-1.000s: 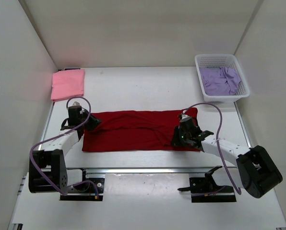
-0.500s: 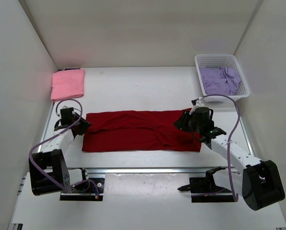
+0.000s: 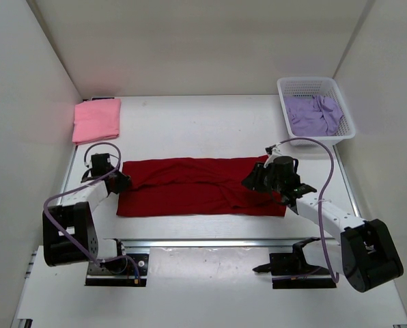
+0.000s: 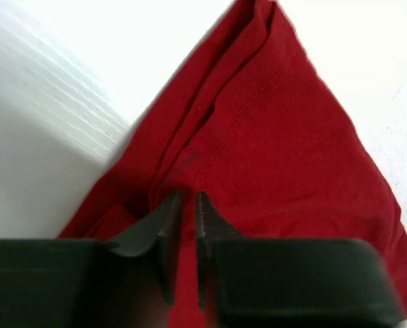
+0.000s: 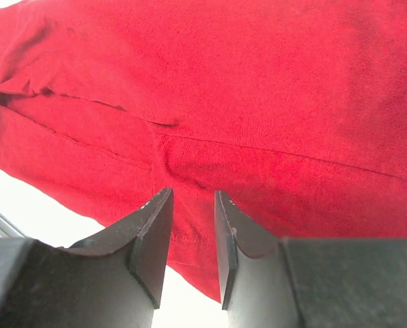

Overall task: Fold and stack the t-shirts
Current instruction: Fold the flattened tshirt in 1/3 of the way

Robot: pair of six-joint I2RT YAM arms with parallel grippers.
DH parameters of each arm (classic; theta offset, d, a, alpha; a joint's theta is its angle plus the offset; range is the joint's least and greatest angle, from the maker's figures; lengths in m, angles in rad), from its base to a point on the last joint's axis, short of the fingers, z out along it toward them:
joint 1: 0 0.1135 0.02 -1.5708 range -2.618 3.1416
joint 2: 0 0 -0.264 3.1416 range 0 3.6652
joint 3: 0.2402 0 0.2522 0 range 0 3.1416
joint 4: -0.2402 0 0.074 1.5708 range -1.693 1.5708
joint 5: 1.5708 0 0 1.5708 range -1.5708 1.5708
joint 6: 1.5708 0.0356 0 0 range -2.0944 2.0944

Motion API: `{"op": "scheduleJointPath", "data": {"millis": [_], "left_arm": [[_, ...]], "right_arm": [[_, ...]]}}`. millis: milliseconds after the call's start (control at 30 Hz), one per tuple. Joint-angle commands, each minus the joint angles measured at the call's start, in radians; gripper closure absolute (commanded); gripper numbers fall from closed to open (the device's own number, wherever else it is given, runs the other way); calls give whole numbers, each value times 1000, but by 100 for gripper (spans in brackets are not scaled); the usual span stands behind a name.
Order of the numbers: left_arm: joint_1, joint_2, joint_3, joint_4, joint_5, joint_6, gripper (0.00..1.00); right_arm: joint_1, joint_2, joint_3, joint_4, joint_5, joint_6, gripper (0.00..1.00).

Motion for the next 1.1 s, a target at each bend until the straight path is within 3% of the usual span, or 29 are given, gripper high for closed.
{"op": "scheduleJointPath", "data": {"millis": [0, 133, 167, 233, 333, 367, 700, 1067], "left_arm": [[-6, 24, 19, 41, 28, -7, 82], [-7, 19, 21, 22, 30, 3, 85], [-6, 16, 18, 25, 22, 6, 90], [5, 6, 12, 19, 31, 4, 85], [7, -25, 35, 2, 1, 24, 67], [7, -42, 42, -6, -18, 21, 65], [-16, -89, 4, -68, -98, 30, 71], [-56, -42, -5, -75, -113, 38, 70]], "right_arm": [[9, 4, -3, 67, 0, -14, 71], [-37, 6, -12, 75, -14, -2, 70], [-41, 4, -15, 86, -18, 6, 70], [-46, 4, -9, 84, -24, 1, 70], [-18, 18, -4, 84, -17, -4, 70], [-23, 21, -4, 87, -21, 1, 70], [-14, 14, -15, 96, -21, 3, 70], [-3, 30, -16, 101, -32, -4, 70]]}}
